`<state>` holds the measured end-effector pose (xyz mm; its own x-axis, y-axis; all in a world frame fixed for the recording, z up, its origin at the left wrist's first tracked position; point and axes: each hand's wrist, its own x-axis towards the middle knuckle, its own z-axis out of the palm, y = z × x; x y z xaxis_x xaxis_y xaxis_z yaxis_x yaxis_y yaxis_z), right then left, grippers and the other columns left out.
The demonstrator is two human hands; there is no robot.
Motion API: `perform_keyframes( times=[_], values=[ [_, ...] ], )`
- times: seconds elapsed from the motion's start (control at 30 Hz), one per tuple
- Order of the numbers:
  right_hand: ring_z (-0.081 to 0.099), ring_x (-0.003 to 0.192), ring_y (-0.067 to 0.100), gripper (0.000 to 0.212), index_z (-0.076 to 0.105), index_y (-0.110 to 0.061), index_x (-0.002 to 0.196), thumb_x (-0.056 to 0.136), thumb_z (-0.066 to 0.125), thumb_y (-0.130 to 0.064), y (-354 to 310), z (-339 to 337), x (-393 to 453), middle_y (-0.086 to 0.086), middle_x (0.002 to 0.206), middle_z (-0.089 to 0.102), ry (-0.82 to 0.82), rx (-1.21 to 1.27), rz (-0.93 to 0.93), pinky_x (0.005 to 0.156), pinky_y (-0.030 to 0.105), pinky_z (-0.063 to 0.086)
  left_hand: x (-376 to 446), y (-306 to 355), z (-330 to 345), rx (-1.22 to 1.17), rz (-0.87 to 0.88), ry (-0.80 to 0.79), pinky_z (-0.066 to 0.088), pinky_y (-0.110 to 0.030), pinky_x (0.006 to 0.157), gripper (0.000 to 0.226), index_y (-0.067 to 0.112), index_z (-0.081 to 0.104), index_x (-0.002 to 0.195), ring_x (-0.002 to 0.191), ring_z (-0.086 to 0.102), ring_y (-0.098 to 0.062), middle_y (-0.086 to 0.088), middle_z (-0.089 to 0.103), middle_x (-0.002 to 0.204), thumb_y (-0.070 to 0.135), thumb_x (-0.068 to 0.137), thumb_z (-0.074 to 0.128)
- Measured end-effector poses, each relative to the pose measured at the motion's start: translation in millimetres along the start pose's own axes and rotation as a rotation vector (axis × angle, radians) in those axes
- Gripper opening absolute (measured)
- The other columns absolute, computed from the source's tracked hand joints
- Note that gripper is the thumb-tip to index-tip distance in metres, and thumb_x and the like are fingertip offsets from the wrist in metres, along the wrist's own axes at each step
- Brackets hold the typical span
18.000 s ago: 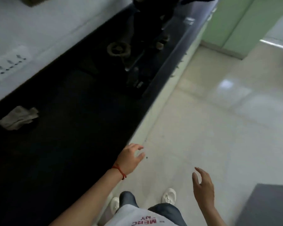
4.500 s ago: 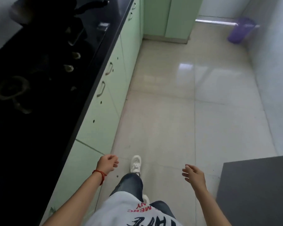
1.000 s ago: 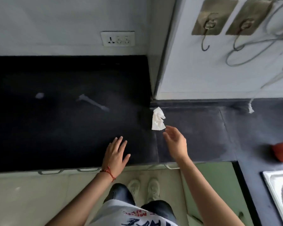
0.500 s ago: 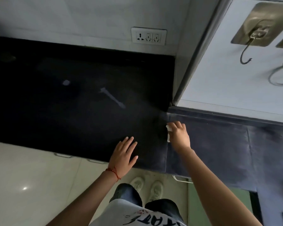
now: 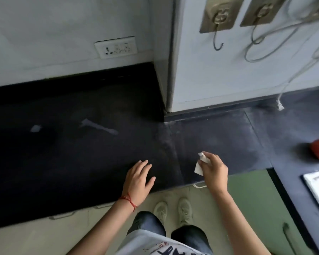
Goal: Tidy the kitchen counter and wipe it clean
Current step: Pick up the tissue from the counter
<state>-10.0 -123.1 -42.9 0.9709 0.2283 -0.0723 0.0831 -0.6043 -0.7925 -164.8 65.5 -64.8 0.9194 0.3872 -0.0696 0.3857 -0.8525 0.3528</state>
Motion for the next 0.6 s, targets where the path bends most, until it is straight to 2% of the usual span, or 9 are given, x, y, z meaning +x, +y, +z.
perform_keyframes(
  times=[0.1,0.17,0.27,0.3,0.4,0.5,0.6],
  values=[
    [0.062,0.089,0.017,0.023,0.068,-0.014,0.101,0.080,0.065,-0.006,24.0,-23.3,-33.2,0.001,0.095,0.068,0.153,0.166,0.229,0.071,-0.001,0.038,18.9,21.6,-1.9,0.017,0.186,-0.017,0.052,-0.043,0.087,0.043,0.012,0.068,0.100,0.106,0.064,-0.028,-0.007,0.070,0.109,0.039,0.077,0.043],
    [0.062,0.087,0.009,0.023,0.067,-0.015,0.102,0.081,0.065,-0.007,41.9,-41.0,-61.0,0.001,0.096,0.068,0.263,0.255,0.346,0.070,-0.002,0.040,31.3,43.3,1.0,0.013,0.309,-0.032,0.052,-0.041,0.087,0.041,0.013,0.069,0.097,0.104,0.065,-0.027,-0.006,0.071,0.106,0.038,0.076,0.044],
    [0.059,0.077,-0.011,0.022,0.067,-0.015,0.101,0.081,0.064,-0.006,71.0,-68.5,-107.2,-0.001,0.095,0.068,0.435,0.346,0.486,0.068,-0.003,0.041,42.3,86.2,12.3,0.002,0.514,-0.109,0.053,-0.037,0.084,0.039,0.013,0.069,0.094,0.103,0.065,-0.025,-0.004,0.071,0.103,0.037,0.076,0.044],
    [0.059,0.077,-0.011,0.022,0.067,-0.014,0.100,0.080,0.064,-0.005,80.8,-76.9,-124.1,-0.001,0.095,0.067,0.489,0.352,0.525,0.068,-0.003,0.041,42.9,101.5,18.2,0.013,0.590,-0.135,0.054,-0.034,0.082,0.038,0.014,0.069,0.093,0.103,0.065,-0.023,-0.002,0.071,0.102,0.038,0.075,0.044],
    [0.060,0.081,0.005,0.020,0.067,-0.013,0.099,0.080,0.064,-0.006,106.6,-99.3,-177.6,0.000,0.092,0.067,0.643,0.333,0.653,0.066,-0.004,0.038,33.6,144.8,39.7,0.033,0.789,-0.200,0.055,-0.029,0.079,0.037,0.018,0.069,0.091,0.102,0.062,-0.016,0.001,0.071,0.098,0.038,0.073,0.044],
    [0.059,0.079,0.002,0.018,0.067,-0.013,0.094,0.079,0.065,-0.004,129.2,-117.3,-238.1,0.001,0.087,0.065,0.806,0.350,0.783,0.065,-0.003,0.037,6.1,183.4,66.8,-0.003,0.937,-0.296,0.056,-0.028,0.076,0.035,0.018,0.067,0.092,0.099,0.048,-0.008,0.002,0.071,0.093,0.038,0.074,0.044],
    [0.058,0.086,0.022,0.020,0.067,-0.006,0.095,0.077,0.064,0.002,150.8,-130.2,-306.5,0.005,0.087,0.064,0.953,0.388,0.905,0.063,-0.003,0.037,-34.3,220.5,91.1,0.045,1.070,-0.414,0.053,-0.021,0.066,0.033,0.022,0.066,0.086,0.090,0.046,-0.002,0.007,0.069,0.083,0.040,0.072,0.044]
  ],
)
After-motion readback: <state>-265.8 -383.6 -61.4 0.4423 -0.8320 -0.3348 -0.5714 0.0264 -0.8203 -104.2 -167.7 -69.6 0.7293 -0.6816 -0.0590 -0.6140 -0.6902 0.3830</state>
